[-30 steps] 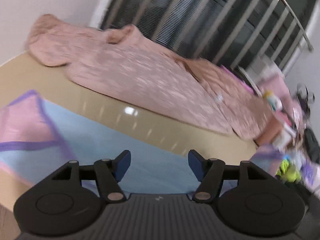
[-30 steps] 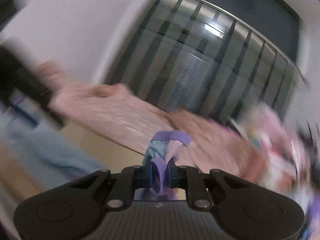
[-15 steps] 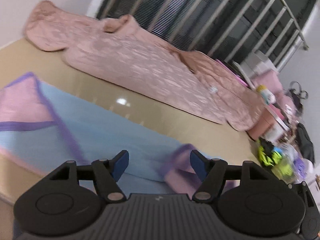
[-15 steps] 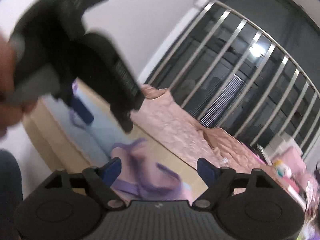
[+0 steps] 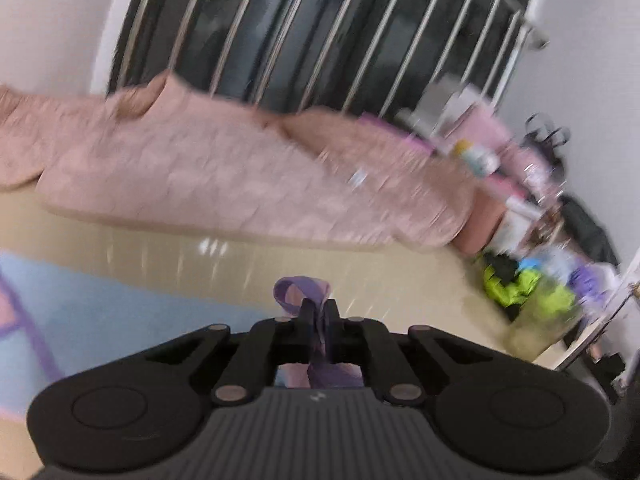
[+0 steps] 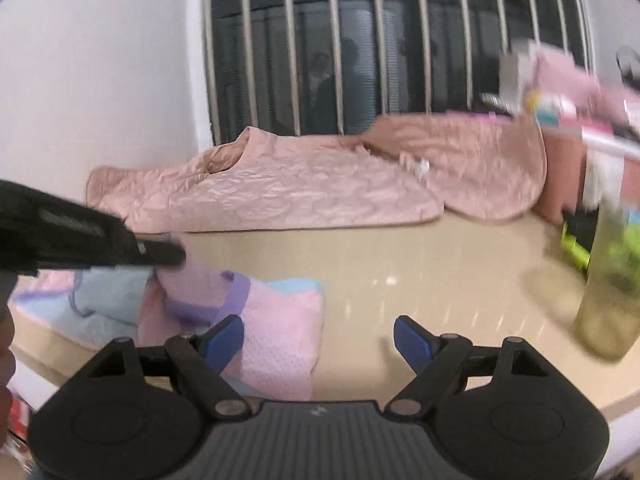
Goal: Fold clothes
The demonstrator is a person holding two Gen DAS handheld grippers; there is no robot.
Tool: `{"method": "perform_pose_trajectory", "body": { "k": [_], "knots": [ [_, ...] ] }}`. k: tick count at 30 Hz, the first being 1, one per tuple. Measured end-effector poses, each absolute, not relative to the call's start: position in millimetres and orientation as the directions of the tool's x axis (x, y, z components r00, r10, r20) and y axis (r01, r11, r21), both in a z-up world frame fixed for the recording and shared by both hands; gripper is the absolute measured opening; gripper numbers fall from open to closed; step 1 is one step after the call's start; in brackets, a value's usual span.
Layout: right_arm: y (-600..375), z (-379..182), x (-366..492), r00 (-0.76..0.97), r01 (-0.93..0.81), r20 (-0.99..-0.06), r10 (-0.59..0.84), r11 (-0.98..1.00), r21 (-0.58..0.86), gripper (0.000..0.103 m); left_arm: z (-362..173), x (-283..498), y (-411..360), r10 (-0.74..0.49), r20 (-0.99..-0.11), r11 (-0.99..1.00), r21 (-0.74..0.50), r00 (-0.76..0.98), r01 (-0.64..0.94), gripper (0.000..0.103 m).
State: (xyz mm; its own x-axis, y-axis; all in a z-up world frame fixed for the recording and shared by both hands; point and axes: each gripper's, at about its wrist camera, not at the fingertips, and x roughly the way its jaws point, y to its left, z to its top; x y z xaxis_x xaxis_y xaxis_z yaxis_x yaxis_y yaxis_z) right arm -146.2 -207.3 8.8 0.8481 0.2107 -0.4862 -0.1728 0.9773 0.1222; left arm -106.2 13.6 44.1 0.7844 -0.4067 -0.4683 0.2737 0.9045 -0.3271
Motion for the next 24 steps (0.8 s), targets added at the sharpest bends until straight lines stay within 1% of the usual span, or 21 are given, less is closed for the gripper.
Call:
{"method": "perform_pose_trajectory", "body": {
  "k": [2,4,5,6,7,8,9,10,11,12,14,16,17,20,21,22,24],
  "knots": [
    [-210,6,-141,0.838,-0.171,-0.495,0.229,0.972,0.159,0.082,44,-100,16,-0.376,-0.473,0.918,-0.307,0.797,0.251,0.004],
    [-205,2,-139,0.827,-0.172,-0.51,0.236,0.97,0.17,0.081,37,-90,21,-0.345,-0.514,0.931,-0.293,0.786,0.217,0.005],
    [-201,1,-137,0.822,-0.177,-0.515,0.241,0.969,0.172,0.081,32,-87,22,-0.347,-0.537,0.93,-0.301,0.769,0.211,0.013],
    [-198,1,-135,0.818,-0.183,-0.519,0.248,0.968,0.173,0.081,29,-87,24,-0.344,-0.548,0.929,-0.314,0.762,0.194,0.031],
    [-194,0,-135,0.815,-0.189,-0.522,0.252,0.967,0.172,0.081,27,-88,27,-0.341,-0.555,0.928,-0.327,0.759,0.178,0.042],
    [-191,0,-134,0.813,-0.194,-0.524,0.253,0.967,0.167,0.079,27,-93,30,-0.338,-0.541,0.927,-0.335,0.77,0.171,0.056],
    [-187,-1,-131,0.811,-0.196,-0.528,0.253,0.967,0.162,0.072,28,-98,33,-0.334,-0.527,0.925,-0.343,0.781,0.164,0.058],
    [-184,-2,-130,0.809,-0.203,-0.529,0.256,0.966,0.157,0.066,31,-104,35,-0.331,-0.517,0.923,-0.35,0.789,0.158,0.058],
    [-181,-3,-130,0.807,-0.213,-0.53,0.261,0.965,0.152,0.052,34,-109,38,-0.331,-0.506,0.92,-0.36,0.796,0.154,0.058],
    [-178,-4,-130,0.804,-0.222,-0.531,0.266,0.964,0.147,0.043,37,-113,42,-0.344,-0.491,0.911,-0.38,0.8,0.158,0.058],
    [-170,-5,-130,0.805,-0.238,-0.532,0.262,0.964,0.115,0.036,43,-118,43,-0.401,-0.444,0.883,-0.422,0.801,0.208,0.059],
    [-165,-4,-131,0.816,-0.242,-0.519,0.256,0.966,0.095,0.025,48,-121,41,-0.477,-0.389,0.842,-0.459,0.788,0.283,0.071],
    [-163,-1,-132,0.823,-0.241,-0.51,0.25,0.967,0.085,0.018,48,-118,38,-0.503,-0.391,0.83,-0.467,0.77,0.305,0.073],
    [-156,10,-138,0.849,-0.25,-0.472,0.237,0.968,0.035,0.014,42,-101,34,-0.539,-0.429,0.808,-0.506,0.724,0.302,0.073],
    [-151,14,-140,0.859,-0.259,-0.457,0.231,0.966,0.002,0.014,39,-95,36,-0.574,-0.432,0.78,-0.547,0.695,0.304,0.073],
    [-146,18,-142,0.868,-0.267,-0.443,0.225,0.963,-0.034,0.014,36,-90,38,-0.607,-0.428,0.75,-0.588,0.67,0.304,0.073],
    [-134,24,-149,0.885,-0.286,-0.411,0.218,0.952,-0.111,0.014,35,-85,48,-0.652,-0.384,0.686,-0.667,0.653,0.292,0.073]
  ]
}}
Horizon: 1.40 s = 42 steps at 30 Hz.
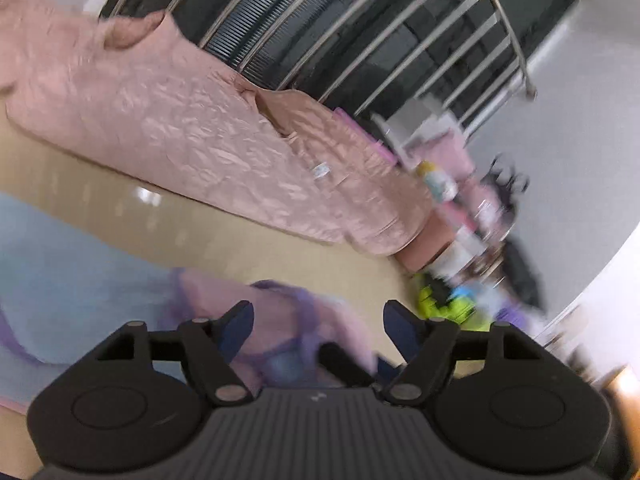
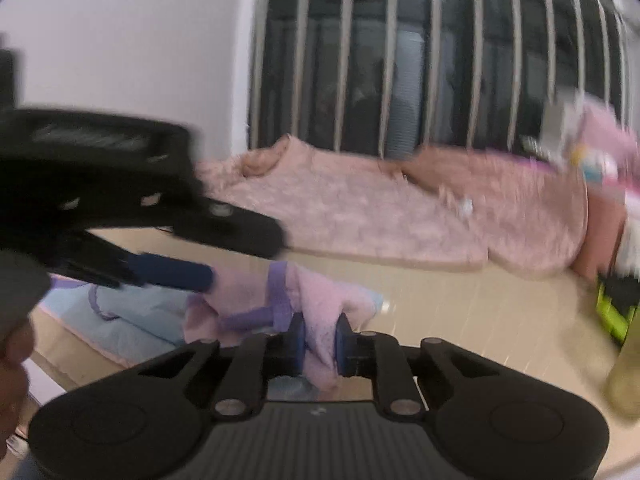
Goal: Fold clothes
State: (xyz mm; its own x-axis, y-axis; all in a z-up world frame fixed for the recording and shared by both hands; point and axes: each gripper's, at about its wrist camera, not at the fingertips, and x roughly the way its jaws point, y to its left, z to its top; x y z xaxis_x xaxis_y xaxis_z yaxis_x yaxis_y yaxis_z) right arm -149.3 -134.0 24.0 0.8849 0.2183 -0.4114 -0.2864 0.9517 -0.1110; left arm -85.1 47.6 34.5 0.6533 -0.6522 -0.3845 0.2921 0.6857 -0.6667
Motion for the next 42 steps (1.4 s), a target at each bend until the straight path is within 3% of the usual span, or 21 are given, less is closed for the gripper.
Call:
{"method": "perform_pose_trajectory", "body": {
  "k": [3,9,16,19,21,23,25,26,27,29,32,38,42],
  "knots": [
    [-110,27,-159,0.906,-0.301,-0.372,0.2,0.924,-0.236,0.014,34,-78,64,-0.681,-0.367,0.63,-0.735,0.634,0.251,0.073],
    [-43,26,-175,0.917,-0.354,-0.342,0.203,0.809,-0.469,0.014,39,-81,95,-0.672,-0.382,0.642,-0.727,0.634,0.243,0.078],
    [26,14,-168,0.873,-0.466,-0.382,0.303,0.748,-0.472,0.015,37,-74,130,-0.531,-0.538,0.788,-0.598,0.655,0.148,0.078],
    [36,6,-164,0.84,-0.522,-0.417,0.348,0.73,-0.442,0.026,34,-60,136,-0.509,-0.607,0.828,-0.539,0.61,0.155,0.077],
    [34,5,-167,0.813,-0.562,-0.43,0.392,0.722,-0.404,0.046,28,-51,138,-0.555,-0.607,0.806,-0.562,0.569,0.186,0.078],
    [29,6,-174,0.801,-0.58,-0.424,0.423,0.722,-0.376,0.059,25,-43,133,-0.565,-0.617,0.805,-0.557,0.548,0.204,0.078],
    [23,8,-183,0.805,-0.577,-0.406,0.433,0.729,-0.368,0.059,23,-38,123,-0.552,-0.633,0.82,-0.531,0.543,0.215,0.077],
    [17,9,-190,0.812,-0.571,-0.389,0.435,0.732,-0.372,0.059,25,-38,118,-0.541,-0.633,0.829,-0.512,0.554,0.224,0.067],
    [10,12,-197,0.82,-0.562,-0.37,0.436,0.735,-0.379,0.059,27,-37,114,-0.533,-0.63,0.835,-0.5,0.564,0.23,0.044],
    [-7,17,-210,0.833,-0.547,-0.333,0.441,0.744,-0.383,0.059,28,-38,118,-0.543,-0.601,0.82,-0.531,0.587,0.215,0.025],
    [-38,27,-220,0.848,-0.524,-0.298,0.439,0.782,-0.338,0.059,27,-38,130,-0.526,-0.568,0.807,-0.568,0.632,0.161,0.015],
    [-70,34,-166,0.827,-0.493,-0.37,0.423,0.862,-0.115,0.057,21,-45,142,-0.445,-0.596,0.851,-0.514,0.668,0.109,0.023],
    [-65,18,-135,0.744,-0.552,-0.492,0.453,0.831,-0.069,0.053,29,-57,140,-0.4,-0.606,0.877,-0.47,0.688,0.097,0.043]
  ]
}}
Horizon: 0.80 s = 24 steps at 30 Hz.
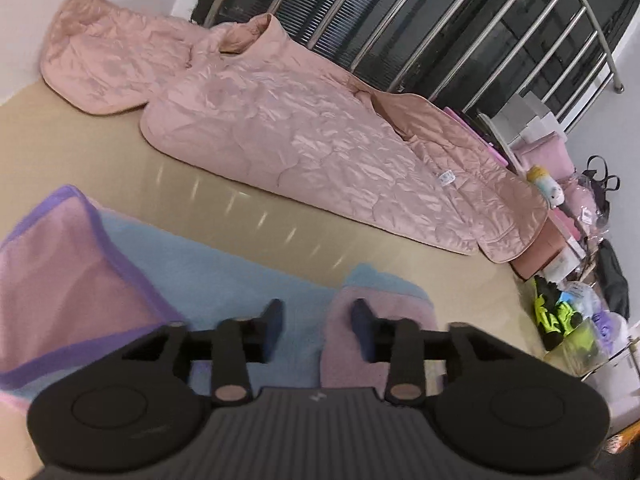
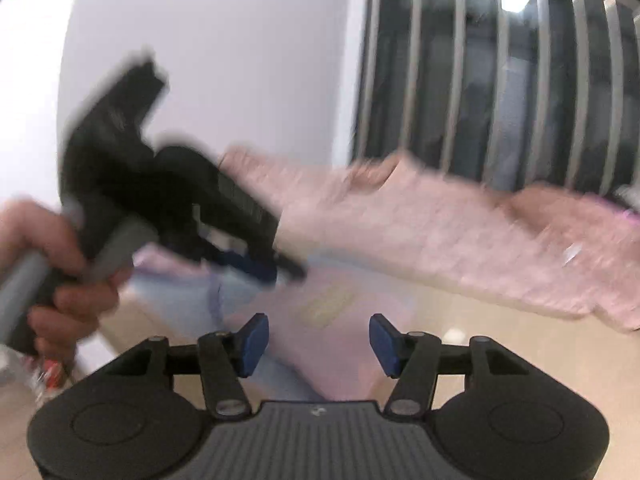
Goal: Fold clothes
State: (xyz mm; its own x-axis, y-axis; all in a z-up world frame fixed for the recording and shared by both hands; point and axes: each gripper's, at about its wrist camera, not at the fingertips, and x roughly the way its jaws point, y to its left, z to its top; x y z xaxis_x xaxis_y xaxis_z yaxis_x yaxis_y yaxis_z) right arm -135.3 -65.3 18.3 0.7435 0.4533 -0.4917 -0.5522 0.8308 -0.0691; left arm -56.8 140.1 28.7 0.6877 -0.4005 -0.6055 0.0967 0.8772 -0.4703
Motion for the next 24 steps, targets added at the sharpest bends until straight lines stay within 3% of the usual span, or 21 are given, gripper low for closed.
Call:
{"method": "perform_pose_trajectory", "body": {
  "k": [2,5,6,7,9,11,16,18,21,24],
  "knots": [
    [-62,8,-131,0.719,-0.574,-0.531,0.448,0.814,-0.09,0.053,40,-58,137,-0.393,-0.583,0.881,-0.46,0.711,0.11,0.048],
    [-65,5,-136,0.72,-0.582,-0.524,0.455,0.807,-0.101,0.054,45,-46,118,-0.394,-0.588,0.89,-0.437,0.706,0.133,0.065],
    [-66,4,-137,0.721,-0.584,-0.521,0.457,0.805,-0.102,0.054,45,-41,110,-0.393,-0.596,0.894,-0.427,0.7,0.139,0.065],
    [-69,6,-138,0.721,-0.583,-0.517,0.461,0.807,-0.094,0.053,44,-36,104,-0.386,-0.607,0.9,-0.413,0.694,0.139,0.063],
    [-80,11,-141,0.726,-0.573,-0.506,0.465,0.816,-0.071,0.053,32,-28,98,-0.318,-0.66,0.93,-0.356,0.681,0.089,0.034],
    [-93,16,-145,0.739,-0.554,-0.491,0.461,0.831,-0.054,0.053,20,-22,94,-0.257,-0.702,0.951,-0.307,0.665,0.043,0.03],
    [-129,30,-118,0.744,-0.494,-0.478,0.466,0.866,0.074,0.054,20,-40,108,-0.317,-0.653,0.917,-0.397,0.687,0.046,0.03],
    [-136,30,-92,0.723,-0.476,-0.492,0.485,0.866,0.155,0.055,24,-48,106,-0.265,-0.657,0.938,-0.345,0.706,0.031,0.041],
    [-133,21,-60,0.638,-0.475,-0.559,0.53,0.842,0.256,0.059,29,-63,108,-0.17,-0.658,0.961,-0.276,0.734,-0.025,0.047],
    [-125,11,-44,0.587,-0.485,-0.588,0.556,0.824,0.295,0.059,36,-93,119,-0.145,-0.626,0.948,-0.31,0.766,-0.074,0.058]
  ]
}}
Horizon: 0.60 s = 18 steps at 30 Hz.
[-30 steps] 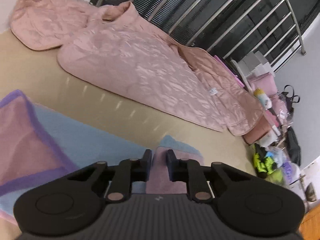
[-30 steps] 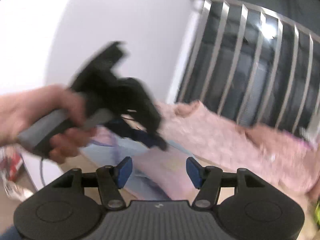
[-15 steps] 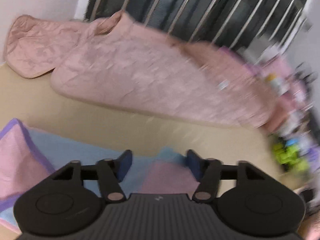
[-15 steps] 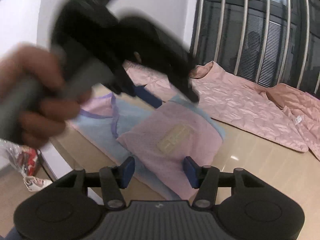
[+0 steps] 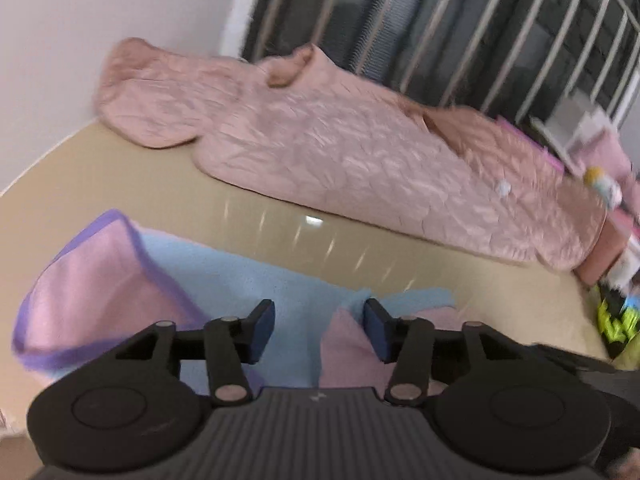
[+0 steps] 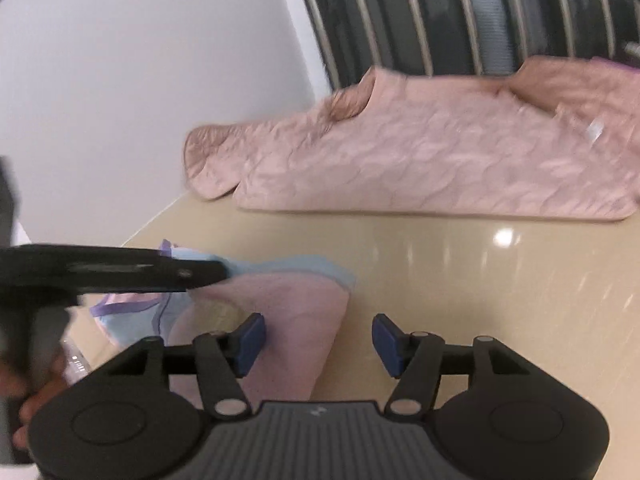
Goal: Fold clothes
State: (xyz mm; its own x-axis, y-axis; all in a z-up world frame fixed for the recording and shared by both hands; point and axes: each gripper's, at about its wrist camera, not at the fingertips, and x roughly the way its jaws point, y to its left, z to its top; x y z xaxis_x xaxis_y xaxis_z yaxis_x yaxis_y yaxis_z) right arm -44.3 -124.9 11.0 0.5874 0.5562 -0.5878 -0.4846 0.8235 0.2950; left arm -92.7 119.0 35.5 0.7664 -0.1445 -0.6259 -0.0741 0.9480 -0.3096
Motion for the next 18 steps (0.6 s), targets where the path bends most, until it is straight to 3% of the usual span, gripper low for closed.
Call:
{"method": "perform_pose_trajectory", "body": {
  "k": [2,4,6,11,13,18],
  "knots": [
    [-119,8,-45,0.579,-0.495,-0.592,0.56,0.819,0.291,0.058,37,-111,126,-0.078,-0.609,0.947,-0.294,0.79,-0.133,0.066],
    [-113,6,-49,0.576,-0.508,-0.588,0.568,0.812,0.287,0.055,37,-126,133,0.019,-0.595,0.944,-0.255,0.803,-0.212,0.068],
    [-109,6,-52,0.569,-0.522,-0.583,0.58,0.802,0.29,0.023,34,-129,148,0.127,-0.602,0.917,-0.231,0.788,-0.325,0.071],
    [-105,12,-65,0.642,-0.483,-0.596,0.483,0.858,0.176,0.017,25,-119,178,0.239,-0.639,0.856,-0.217,0.731,-0.469,0.073],
    [-112,13,-71,0.652,-0.463,-0.605,0.457,0.872,0.159,0.018,24,-118,177,0.272,-0.644,0.845,-0.196,0.716,-0.497,0.079],
    [-124,41,-79,0.679,-0.507,-0.56,0.474,0.855,0.11,0.05,23,-117,174,0.266,-0.643,0.844,-0.205,0.718,-0.495,0.08]
  ]
}}
